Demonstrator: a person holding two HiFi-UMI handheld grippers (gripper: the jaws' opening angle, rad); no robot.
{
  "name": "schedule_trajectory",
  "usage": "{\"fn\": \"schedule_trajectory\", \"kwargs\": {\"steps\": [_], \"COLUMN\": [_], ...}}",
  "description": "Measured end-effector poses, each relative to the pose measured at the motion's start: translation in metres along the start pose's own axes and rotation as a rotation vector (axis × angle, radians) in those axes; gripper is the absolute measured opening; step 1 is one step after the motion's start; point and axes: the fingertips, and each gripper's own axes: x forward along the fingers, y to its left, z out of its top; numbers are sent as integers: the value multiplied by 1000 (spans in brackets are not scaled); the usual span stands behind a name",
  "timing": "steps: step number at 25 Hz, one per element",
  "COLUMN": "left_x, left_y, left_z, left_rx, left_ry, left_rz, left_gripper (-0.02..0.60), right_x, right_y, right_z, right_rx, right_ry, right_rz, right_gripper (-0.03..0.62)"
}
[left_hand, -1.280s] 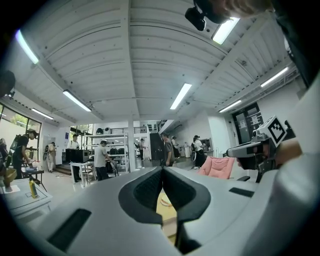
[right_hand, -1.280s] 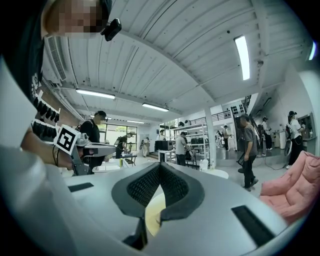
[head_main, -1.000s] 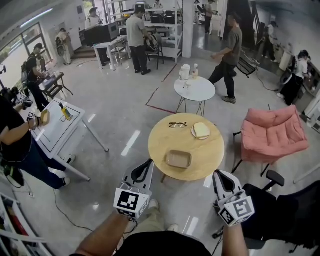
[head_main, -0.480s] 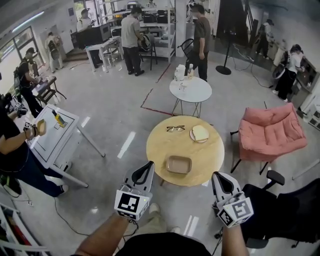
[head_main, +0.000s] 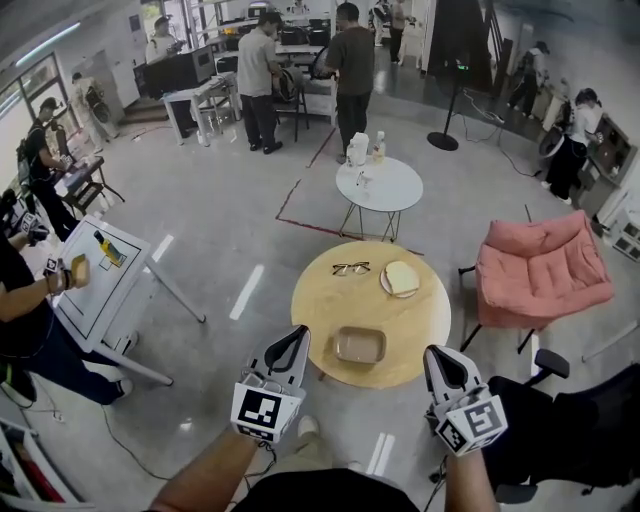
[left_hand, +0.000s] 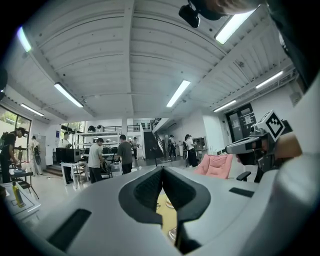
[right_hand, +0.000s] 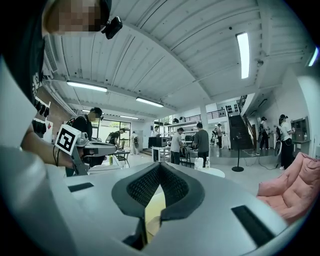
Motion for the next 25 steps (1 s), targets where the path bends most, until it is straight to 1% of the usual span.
{"fn": "schedule_trajectory", "kwargs": {"steps": [5, 17, 25], "left_x": [16, 61, 86], "left_y": [17, 34, 55], "left_z": [-3, -8, -16], "left_rx": [-2, 5, -12], "left_ry": [2, 17, 21], "left_rz": [-6, -66, -99], "left_gripper": [17, 17, 17], "right_x": [16, 53, 77], "right_y": [-11, -33, -38], "right_z": [-1, 3, 5], "right_rx": [4, 21, 27], "right_ry": [6, 4, 16], "right_rz": [-22, -60, -97], "right_gripper": [15, 15, 15]}}
